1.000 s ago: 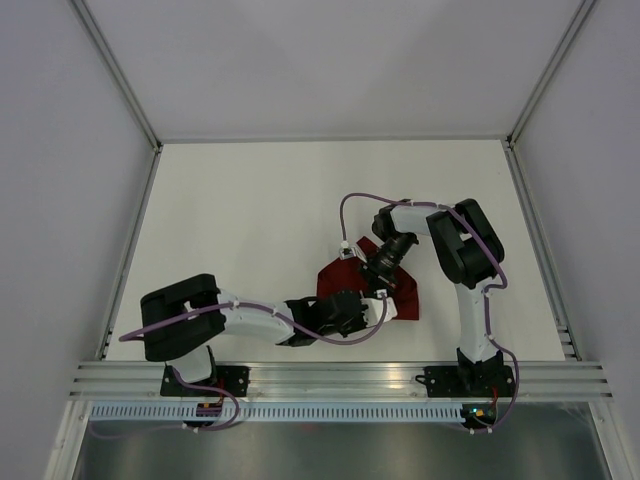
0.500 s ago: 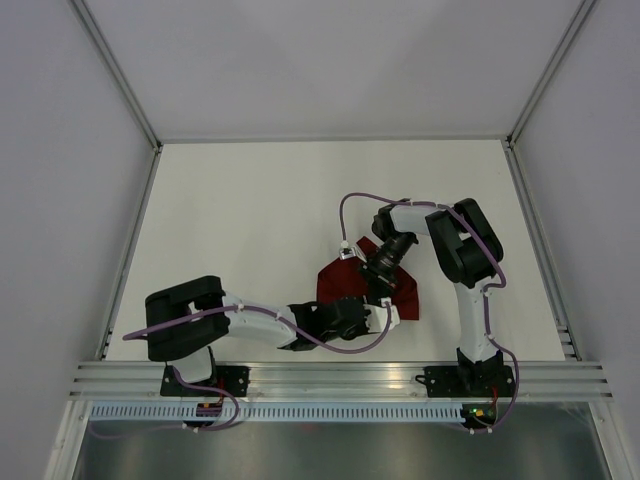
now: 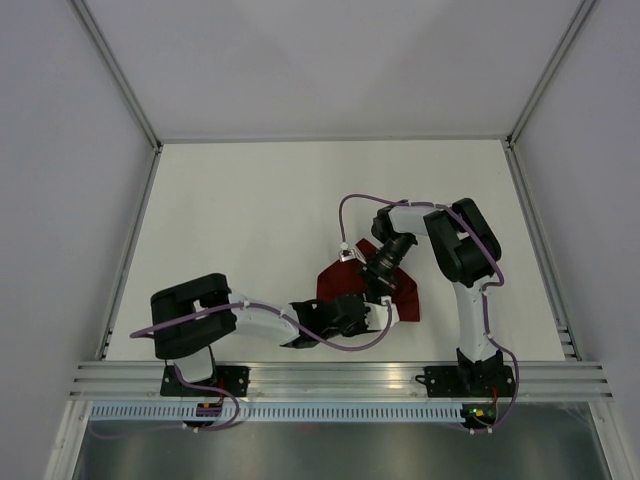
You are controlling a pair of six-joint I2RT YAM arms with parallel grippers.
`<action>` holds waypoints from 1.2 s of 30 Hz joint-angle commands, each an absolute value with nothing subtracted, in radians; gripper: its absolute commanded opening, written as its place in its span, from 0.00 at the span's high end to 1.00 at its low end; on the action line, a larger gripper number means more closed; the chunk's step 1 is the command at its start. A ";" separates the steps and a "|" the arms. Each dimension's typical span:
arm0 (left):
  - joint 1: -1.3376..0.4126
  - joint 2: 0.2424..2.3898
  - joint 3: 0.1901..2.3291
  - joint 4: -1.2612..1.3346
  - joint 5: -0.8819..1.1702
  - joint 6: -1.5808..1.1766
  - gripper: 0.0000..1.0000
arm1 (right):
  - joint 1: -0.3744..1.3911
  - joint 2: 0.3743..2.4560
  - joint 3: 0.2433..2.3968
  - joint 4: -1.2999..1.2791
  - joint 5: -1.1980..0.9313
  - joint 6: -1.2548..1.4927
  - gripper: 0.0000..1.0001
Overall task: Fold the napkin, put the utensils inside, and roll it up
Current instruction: Roll the napkin with the utensil
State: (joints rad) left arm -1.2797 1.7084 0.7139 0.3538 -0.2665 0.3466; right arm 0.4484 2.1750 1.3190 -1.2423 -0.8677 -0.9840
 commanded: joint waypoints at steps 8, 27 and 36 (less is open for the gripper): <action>-1.244 1.807 0.791 0.244 -0.083 0.299 0.87 | 0.460 2.221 1.309 -1.105 -0.729 -1.032 0.78; -1.112 1.894 0.743 0.308 0.324 0.037 0.98 | 0.345 1.907 1.293 -0.964 -0.913 -0.818 0.41; -1.026 1.933 0.712 0.337 0.492 -0.061 0.98 | 0.147 1.728 1.261 -0.732 -0.953 -0.610 0.41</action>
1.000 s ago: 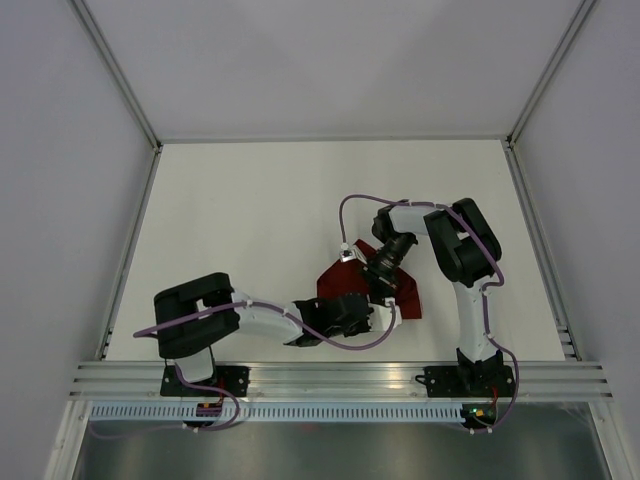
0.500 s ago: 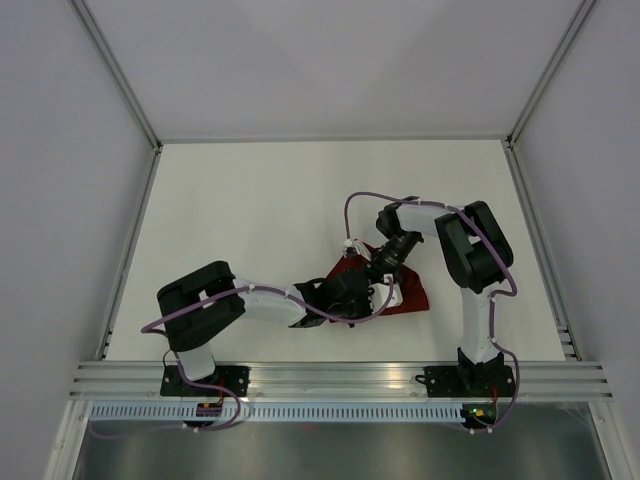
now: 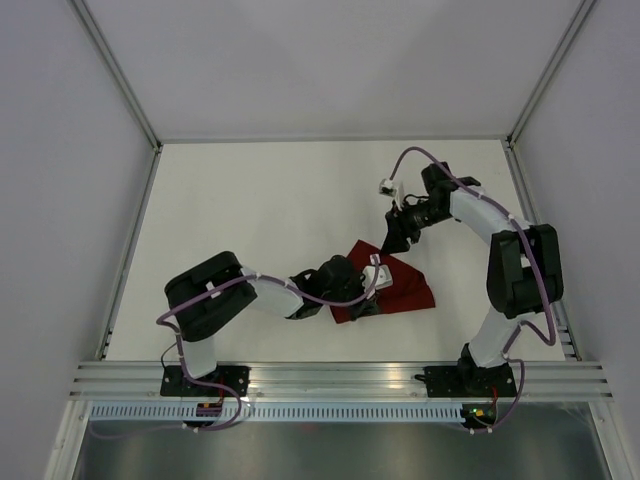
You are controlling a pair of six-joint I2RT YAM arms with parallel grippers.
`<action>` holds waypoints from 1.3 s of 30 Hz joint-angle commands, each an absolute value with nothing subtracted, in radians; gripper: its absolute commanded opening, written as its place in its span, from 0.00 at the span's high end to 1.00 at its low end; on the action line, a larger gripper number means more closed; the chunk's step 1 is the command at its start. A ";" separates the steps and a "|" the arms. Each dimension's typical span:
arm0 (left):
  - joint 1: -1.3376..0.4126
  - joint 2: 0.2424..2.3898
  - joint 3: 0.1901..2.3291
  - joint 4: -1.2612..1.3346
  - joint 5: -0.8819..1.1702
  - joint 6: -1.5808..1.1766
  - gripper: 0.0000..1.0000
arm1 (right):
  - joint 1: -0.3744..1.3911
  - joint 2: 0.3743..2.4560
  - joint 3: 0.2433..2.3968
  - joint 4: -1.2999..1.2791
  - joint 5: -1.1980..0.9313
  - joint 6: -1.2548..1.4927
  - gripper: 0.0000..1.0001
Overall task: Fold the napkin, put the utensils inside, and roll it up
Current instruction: Roll the napkin with the utensil
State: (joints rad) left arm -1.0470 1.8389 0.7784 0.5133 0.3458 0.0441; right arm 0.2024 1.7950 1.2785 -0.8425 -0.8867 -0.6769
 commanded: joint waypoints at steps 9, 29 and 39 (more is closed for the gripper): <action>-0.913 2.032 0.797 0.244 0.722 -0.101 0.98 | 0.090 1.472 1.014 -0.661 -0.882 -0.825 0.41; -0.834 2.175 0.946 0.060 0.880 -0.106 0.98 | 0.676 1.078 0.468 -0.269 -0.304 -0.830 0.40; -0.825 2.155 0.953 0.041 0.882 -0.097 0.82 | 0.721 1.121 0.420 -0.212 -0.230 -0.831 0.57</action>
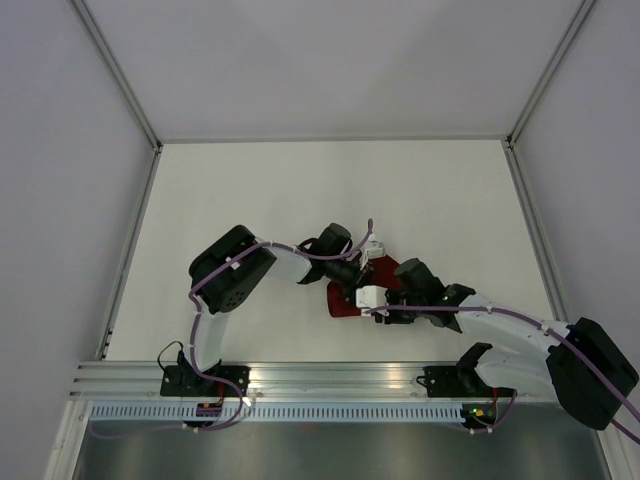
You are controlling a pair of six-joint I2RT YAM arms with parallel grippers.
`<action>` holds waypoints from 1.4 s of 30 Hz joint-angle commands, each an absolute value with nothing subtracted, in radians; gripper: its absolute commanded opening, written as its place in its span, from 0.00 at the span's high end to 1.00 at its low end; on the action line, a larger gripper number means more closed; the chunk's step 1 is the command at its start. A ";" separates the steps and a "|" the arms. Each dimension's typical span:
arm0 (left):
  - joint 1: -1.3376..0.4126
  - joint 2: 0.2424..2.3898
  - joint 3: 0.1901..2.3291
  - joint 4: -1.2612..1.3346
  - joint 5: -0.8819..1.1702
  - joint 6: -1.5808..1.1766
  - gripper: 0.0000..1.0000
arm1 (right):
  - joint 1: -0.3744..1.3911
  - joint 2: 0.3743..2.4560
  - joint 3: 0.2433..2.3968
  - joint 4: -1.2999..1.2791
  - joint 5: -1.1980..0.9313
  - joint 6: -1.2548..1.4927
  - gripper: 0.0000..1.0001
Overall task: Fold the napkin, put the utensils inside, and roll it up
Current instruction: Roll the napkin with the utensil
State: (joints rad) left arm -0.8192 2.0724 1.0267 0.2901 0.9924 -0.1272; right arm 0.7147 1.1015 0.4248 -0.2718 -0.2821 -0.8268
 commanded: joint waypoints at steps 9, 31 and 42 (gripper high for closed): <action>-0.818 1.973 0.942 0.069 0.758 -0.118 0.55 | 0.721 1.230 0.492 -0.337 -0.330 -0.848 0.78; -0.618 1.263 0.644 0.299 0.180 -0.239 0.34 | 0.687 1.641 0.762 -0.650 -0.497 -0.920 0.82; -0.653 0.937 0.367 0.561 0.100 -0.160 0.28 | 0.548 2.021 1.113 -0.936 -0.609 -0.965 0.81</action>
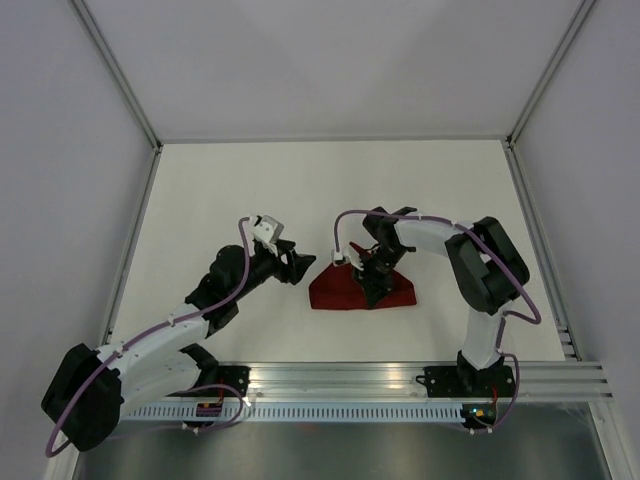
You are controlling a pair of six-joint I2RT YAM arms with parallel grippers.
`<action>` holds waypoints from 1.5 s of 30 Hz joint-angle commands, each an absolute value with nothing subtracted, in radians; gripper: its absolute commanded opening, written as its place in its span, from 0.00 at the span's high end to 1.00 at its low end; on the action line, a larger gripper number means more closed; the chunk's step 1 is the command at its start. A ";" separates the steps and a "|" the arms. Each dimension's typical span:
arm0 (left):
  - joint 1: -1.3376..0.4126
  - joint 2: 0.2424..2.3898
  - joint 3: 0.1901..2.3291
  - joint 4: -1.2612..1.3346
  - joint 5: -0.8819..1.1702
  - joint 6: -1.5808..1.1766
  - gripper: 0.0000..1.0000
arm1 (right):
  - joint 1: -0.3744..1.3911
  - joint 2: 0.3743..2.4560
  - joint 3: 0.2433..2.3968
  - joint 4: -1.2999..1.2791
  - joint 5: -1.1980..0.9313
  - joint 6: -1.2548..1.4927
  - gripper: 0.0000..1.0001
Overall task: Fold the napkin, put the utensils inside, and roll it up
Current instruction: Roll the napkin with the utensil
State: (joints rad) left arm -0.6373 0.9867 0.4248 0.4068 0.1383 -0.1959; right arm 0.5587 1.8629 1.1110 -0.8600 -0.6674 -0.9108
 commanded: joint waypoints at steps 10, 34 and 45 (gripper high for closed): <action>-0.951 1.141 0.429 0.506 -0.075 0.118 0.28 | 0.509 2.241 1.362 -1.069 -0.635 -0.925 0.81; -1.190 1.701 0.640 0.600 -0.175 0.408 0.09 | 0.497 2.313 1.411 -1.061 -0.623 -0.899 0.82; -1.192 1.798 0.722 0.400 -0.109 0.299 0.74 | 0.495 2.306 1.410 -1.054 -0.627 -0.893 0.82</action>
